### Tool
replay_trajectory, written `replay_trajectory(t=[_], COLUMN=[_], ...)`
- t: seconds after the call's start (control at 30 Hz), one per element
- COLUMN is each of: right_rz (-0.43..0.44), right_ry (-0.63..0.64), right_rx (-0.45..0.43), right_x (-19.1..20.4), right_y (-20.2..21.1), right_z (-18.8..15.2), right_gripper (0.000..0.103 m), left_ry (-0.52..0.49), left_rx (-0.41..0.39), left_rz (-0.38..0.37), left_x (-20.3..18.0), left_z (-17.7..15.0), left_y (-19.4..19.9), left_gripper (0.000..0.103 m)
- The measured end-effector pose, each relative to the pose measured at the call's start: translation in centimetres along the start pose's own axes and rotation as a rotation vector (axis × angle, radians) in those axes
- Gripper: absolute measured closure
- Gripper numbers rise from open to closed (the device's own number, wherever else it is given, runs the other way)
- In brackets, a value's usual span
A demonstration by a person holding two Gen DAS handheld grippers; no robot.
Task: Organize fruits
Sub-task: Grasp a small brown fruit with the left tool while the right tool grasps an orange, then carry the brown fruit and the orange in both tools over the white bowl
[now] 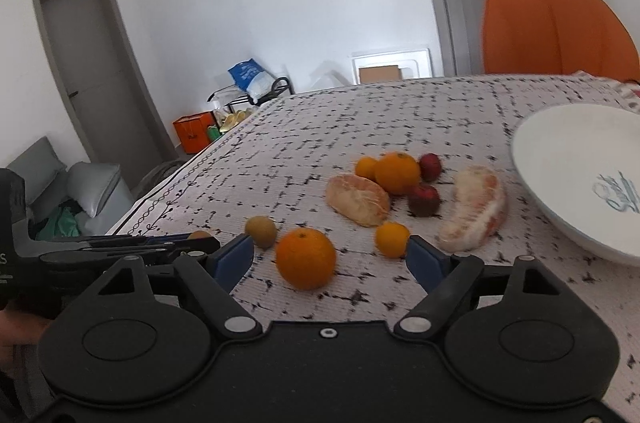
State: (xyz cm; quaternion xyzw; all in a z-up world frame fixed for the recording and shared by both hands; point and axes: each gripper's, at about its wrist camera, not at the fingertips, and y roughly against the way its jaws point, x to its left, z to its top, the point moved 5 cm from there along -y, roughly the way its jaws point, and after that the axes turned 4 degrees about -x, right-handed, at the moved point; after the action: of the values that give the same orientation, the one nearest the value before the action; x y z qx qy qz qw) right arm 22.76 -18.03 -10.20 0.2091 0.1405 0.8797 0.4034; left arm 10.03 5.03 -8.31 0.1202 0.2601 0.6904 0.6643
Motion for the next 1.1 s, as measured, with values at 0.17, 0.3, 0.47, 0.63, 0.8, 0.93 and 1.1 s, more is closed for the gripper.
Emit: replay_trajectory(t=[0.17,0.3,0.47,0.63,0.8,0.93,1.1], right_rz=[0.018,0.027,0.022,0.058,0.059,0.040,0.016], right_ry=[0.010,0.046,0.071,0.049,0.026,0.020,0.004], right_rx=[0.025,0.015,0.049,0.049,0.005,-0.031,-0.074], right_x=[0.9,1.7,2.1,1.6,0.5,-0.4,-1.6], right_y=[-1.5,-2.2,-3.7,-3.4,-1.9,-0.4,1.3], right_z=[-0.2,-0.2,-0.7,-1.1,-0.3,0.5,1.2], right_gripper=[0.032,0.033,0.063,0.065,0.065,0.065,0.066], left_ry=[0.004,0.019,0.014,-0.011,-0.032,-0.052,-0.070], left_rx=[-0.010,-0.018,-0.021,-0.004,-0.011,-0.020,-0.039], left_rz=[0.012,0.035,0.041,0.047,0.028,-0.004,-0.035], left_x=[0.9,2.0,2.3,1.6,0.0,-1.5,-3.0], left_z=[0.0,0.4,0.5,0.4,0.8,1.0,1.6], left_y=[0.7,0.9,1.2,0.5,0.2,0.3,0.5], left_gripper=[0.080,0.080,0.080,0.080,0.080,0.080,0.080])
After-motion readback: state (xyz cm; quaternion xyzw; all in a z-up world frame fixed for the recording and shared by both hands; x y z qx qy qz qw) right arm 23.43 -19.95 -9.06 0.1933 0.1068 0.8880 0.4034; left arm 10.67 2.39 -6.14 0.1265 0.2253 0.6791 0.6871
